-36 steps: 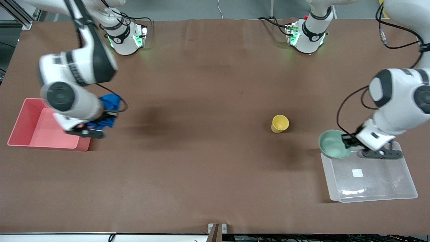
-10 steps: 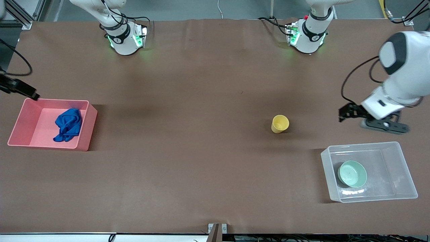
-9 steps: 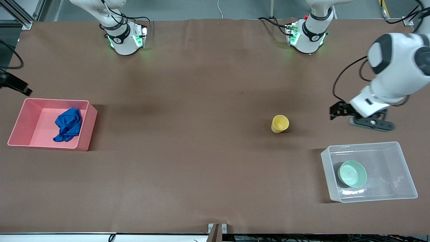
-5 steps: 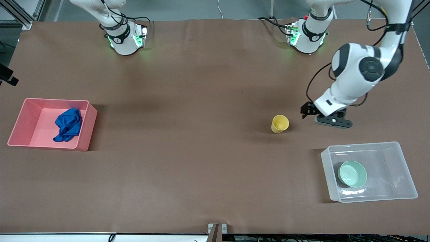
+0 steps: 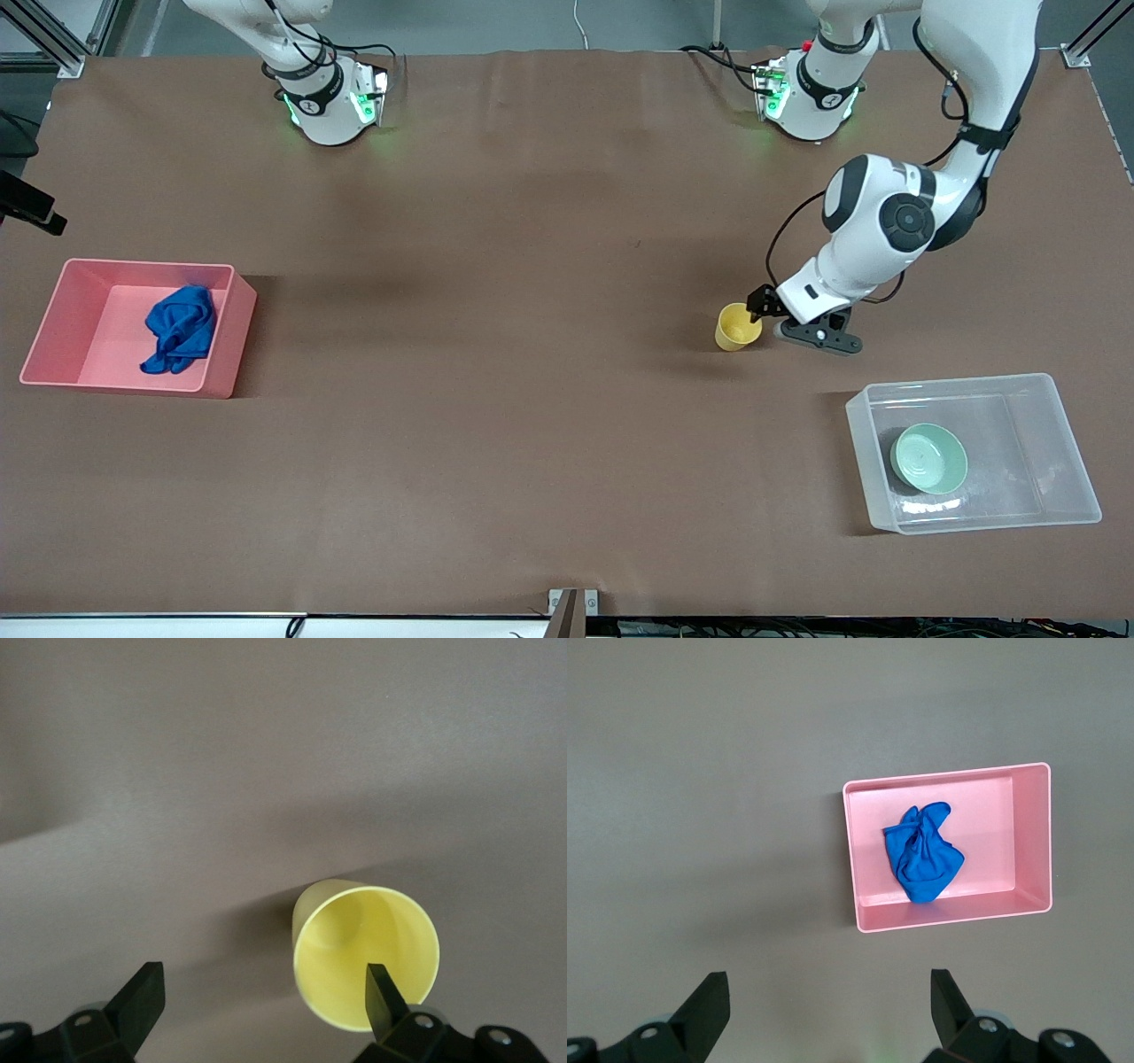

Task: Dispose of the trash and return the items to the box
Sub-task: 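Lower the left gripper onto the yellow cup rim and grasp it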

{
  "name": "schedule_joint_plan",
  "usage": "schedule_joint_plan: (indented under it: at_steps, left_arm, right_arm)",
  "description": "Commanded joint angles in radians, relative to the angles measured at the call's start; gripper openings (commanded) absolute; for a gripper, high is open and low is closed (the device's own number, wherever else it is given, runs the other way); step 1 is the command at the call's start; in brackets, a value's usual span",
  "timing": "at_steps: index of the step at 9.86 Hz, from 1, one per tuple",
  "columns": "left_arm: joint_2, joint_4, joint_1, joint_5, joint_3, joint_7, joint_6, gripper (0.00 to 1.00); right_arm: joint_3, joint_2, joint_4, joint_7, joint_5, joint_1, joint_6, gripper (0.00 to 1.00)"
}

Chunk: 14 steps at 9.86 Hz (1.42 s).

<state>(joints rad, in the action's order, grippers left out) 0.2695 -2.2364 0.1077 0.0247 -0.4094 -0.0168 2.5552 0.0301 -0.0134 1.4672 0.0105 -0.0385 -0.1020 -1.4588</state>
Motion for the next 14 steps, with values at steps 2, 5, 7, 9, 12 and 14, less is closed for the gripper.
schedule_joint_plan:
  at_steps: [2,5,7,9,12,14]
  left_arm:
    - [0.071,-0.014,-0.028,-0.002,0.0,-0.017,0.043,0.96]
    - [0.108,-0.016,-0.026,-0.051,0.003,-0.02,0.042,0.74]
    - [0.112,-0.014,-0.016,-0.057,0.006,-0.02,0.042,0.09]
    - [0.111,-0.016,-0.014,-0.061,0.004,-0.022,0.042,0.0]
    - [0.076,-0.008,-0.007,-0.063,0.006,-0.02,0.033,0.0]
    - [0.039,0.044,0.055,-0.066,0.003,-0.002,-0.01,0.0]
  right_arm:
    - [-0.009,0.018,0.021,-0.012,0.019,-0.015,-0.005,1.0]
    - [-0.009,0.018,0.021,-0.01,0.019,-0.015,-0.003,1.0]
    - [-0.009,0.018,0.021,-0.01,0.019,-0.015,-0.002,1.0]
    - [-0.009,0.018,0.021,-0.009,0.019,-0.016,-0.003,1.0]
    - [-0.01,0.016,0.021,-0.009,0.019,-0.016,-0.002,1.0]
    - [-0.01,0.016,0.021,-0.009,0.019,-0.015,-0.002,1.0]
